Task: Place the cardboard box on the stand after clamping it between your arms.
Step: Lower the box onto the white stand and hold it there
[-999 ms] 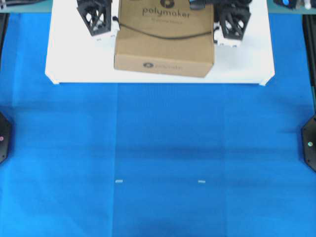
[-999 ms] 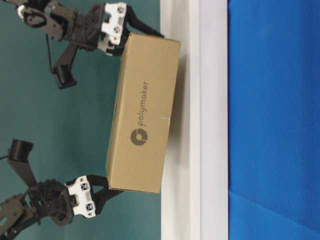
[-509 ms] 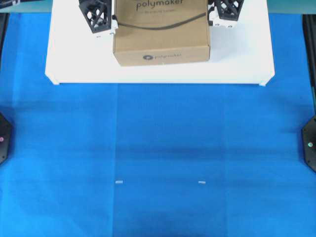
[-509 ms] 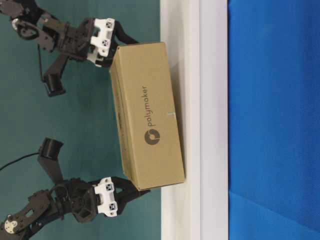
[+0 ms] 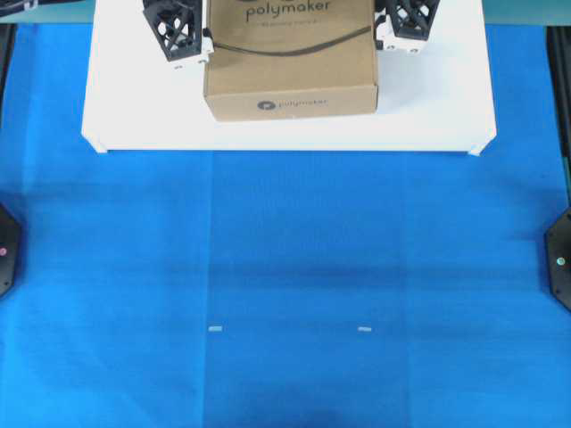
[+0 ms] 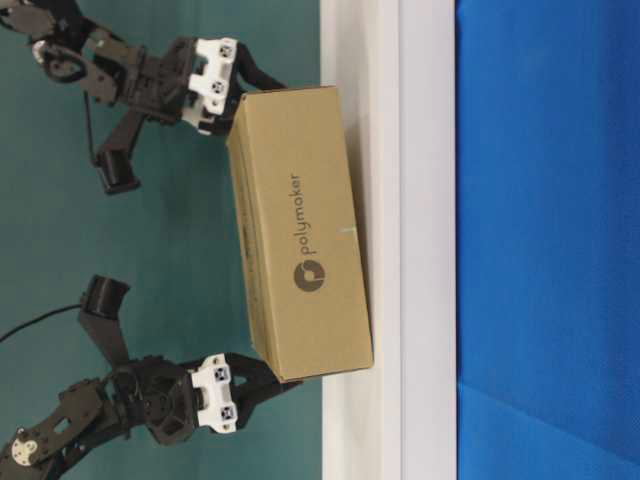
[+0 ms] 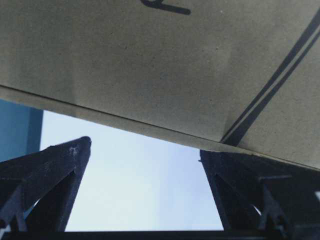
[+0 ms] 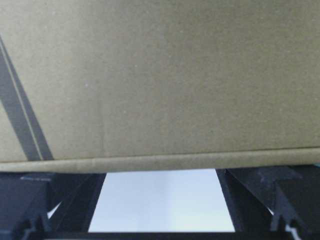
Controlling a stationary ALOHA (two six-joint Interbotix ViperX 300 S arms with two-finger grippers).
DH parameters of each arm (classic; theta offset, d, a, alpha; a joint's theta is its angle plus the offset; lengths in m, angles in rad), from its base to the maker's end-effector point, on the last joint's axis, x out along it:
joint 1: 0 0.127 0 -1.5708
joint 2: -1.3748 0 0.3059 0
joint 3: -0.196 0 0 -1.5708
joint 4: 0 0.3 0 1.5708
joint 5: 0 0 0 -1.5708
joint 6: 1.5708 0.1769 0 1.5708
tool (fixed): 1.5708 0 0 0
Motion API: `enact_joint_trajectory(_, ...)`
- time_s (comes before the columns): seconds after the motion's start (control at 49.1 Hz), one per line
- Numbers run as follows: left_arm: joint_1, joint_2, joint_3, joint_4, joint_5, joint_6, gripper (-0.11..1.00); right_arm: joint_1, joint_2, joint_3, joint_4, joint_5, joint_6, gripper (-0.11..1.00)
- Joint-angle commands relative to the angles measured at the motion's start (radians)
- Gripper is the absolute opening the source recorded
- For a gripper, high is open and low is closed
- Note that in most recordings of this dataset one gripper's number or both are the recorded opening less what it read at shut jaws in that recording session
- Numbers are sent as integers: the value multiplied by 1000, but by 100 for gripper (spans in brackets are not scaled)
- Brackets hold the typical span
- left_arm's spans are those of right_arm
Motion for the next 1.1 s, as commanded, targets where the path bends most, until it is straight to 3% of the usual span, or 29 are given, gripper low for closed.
enact_joint_trajectory(0.0, -54, -9, -121, -23, -66, -31, 87, 58, -9, -21, 115, -63, 25, 98)
enact_joint_trajectory(0.469, -54, -6, -40, -23, -67, -46, 87, 52, 11, 71, 101, -140, -14, 98)
enact_joint_trajectory(0.876, -26, -60, 74, -23, -107, -25, 87, -3, -2, 81, 97, -103, -20, 98)
enact_joint_trajectory(1.08, -12, -64, 81, -23, -123, -3, 87, -20, -20, 109, 97, -100, -17, 98)
